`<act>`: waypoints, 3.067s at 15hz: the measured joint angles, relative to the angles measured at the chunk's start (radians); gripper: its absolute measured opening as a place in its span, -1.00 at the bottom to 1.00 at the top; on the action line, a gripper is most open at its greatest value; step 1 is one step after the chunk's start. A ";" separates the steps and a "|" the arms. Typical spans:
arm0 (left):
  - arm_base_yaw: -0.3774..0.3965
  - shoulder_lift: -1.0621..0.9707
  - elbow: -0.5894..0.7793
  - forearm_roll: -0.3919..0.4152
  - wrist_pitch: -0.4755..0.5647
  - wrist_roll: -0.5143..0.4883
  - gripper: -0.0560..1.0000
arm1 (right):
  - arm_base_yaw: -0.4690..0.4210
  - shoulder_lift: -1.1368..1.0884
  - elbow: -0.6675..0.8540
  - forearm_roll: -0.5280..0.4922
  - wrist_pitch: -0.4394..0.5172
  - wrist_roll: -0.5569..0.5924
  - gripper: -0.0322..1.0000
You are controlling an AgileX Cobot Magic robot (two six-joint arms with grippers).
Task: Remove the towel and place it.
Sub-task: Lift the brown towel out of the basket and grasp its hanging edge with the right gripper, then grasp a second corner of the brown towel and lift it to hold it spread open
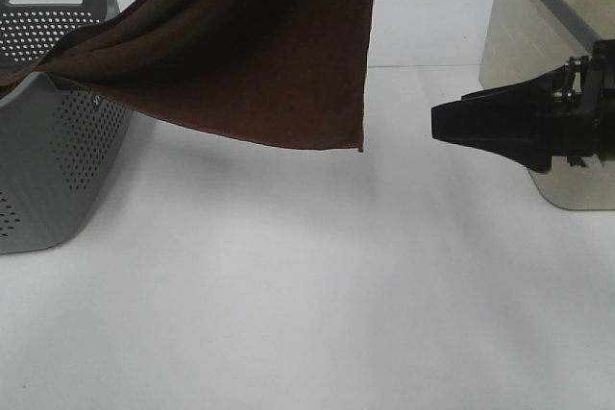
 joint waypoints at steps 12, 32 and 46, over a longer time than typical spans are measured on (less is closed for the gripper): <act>0.000 0.000 0.000 -0.030 -0.031 0.000 -0.89 | 0.276 0.225 -0.122 0.162 -0.373 -0.051 0.35; 0.001 0.133 0.000 0.185 -0.053 -0.108 -0.89 | 0.278 0.237 -0.346 -0.540 -0.216 0.851 -0.94; 0.004 -0.050 -0.103 0.478 -0.075 -0.204 -0.89 | 0.278 0.231 -1.364 -1.492 0.178 1.621 -0.94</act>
